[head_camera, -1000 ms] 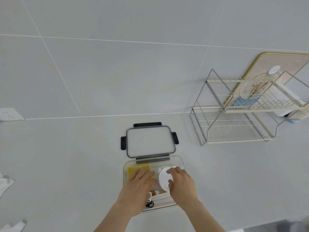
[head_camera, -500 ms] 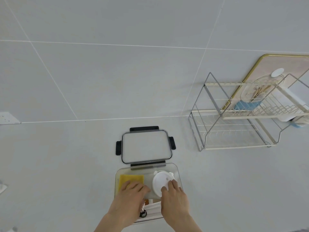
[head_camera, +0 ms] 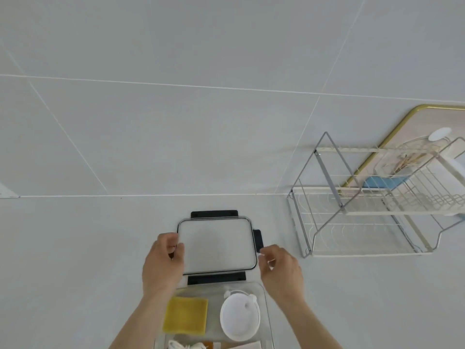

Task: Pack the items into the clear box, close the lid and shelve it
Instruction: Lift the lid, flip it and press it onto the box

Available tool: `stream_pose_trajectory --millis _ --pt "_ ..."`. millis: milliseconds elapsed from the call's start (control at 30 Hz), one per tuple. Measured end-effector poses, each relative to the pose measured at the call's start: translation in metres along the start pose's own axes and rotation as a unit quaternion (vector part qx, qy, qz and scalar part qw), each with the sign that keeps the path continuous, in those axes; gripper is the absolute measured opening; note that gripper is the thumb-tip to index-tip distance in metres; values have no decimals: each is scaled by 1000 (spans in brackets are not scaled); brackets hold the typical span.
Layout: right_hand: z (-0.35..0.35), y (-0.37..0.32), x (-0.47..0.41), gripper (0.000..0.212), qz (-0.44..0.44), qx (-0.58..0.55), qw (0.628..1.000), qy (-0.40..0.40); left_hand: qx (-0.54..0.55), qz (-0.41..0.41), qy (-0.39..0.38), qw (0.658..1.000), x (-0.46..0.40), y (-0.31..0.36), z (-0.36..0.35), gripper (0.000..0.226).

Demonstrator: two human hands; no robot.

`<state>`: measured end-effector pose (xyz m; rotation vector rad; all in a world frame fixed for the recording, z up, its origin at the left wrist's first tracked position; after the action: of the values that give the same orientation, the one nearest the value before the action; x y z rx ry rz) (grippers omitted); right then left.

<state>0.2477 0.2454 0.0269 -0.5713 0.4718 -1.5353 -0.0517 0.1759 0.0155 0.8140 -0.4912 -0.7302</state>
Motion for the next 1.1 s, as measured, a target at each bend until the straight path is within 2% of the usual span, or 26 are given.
stream_pose_trajectory --millis 67,167,267,400,567,833,900,933,1000,1033,1100 --pt "-3 14 -32 15 -66 -33 996 -42 6 74 -7 997 -25 -18 -4 23" --pt "-14 34 -65 19 -152 -82 980 -97 -18 167 -58 984 -48 -53 -18 35" --pt "-26 47 -84 24 -206 -98 966 -120 -51 205 -104 972 -60 -72 -27 44" --pt "-53 57 -99 31 -225 -98 959 -143 -84 218 -113 966 -73 -82 -35 46" --pt "-74 61 -103 37 -230 -97 959 -132 -108 206 -98 968 -78 -89 -45 36" --pt "-86 72 -105 25 -249 -83 959 -109 -118 188 -88 971 -82 -99 -47 34" --pt "-89 73 -107 22 -251 -77 958 -115 -105 161 -74 979 -79 -88 -40 35" --pt "-91 74 -109 22 -251 -74 958 -116 -97 121 -56 986 -75 -75 -35 35" --pt "-92 77 -109 27 -255 -71 958 -110 -80 -12 -41 996 -54 -34 -22 34" --pt "-90 77 -109 27 -257 -72 958 -105 -76 -84 -65 991 -38 -11 -19 35" --pt "-86 75 -107 23 -264 -92 955 -93 -118 -209 -156 958 0 23 -21 49"
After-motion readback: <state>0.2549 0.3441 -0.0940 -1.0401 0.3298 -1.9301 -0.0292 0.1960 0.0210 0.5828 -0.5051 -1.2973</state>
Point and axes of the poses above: each hand's wrist, its own x-axis away from the middle knuckle, its own z-axis out of the back of the hand, y = z × x, the point moved 8 cm from there along -x, towards the middle knuckle, and after that the axes turned 1 degree about z, right-handed, at the moved point
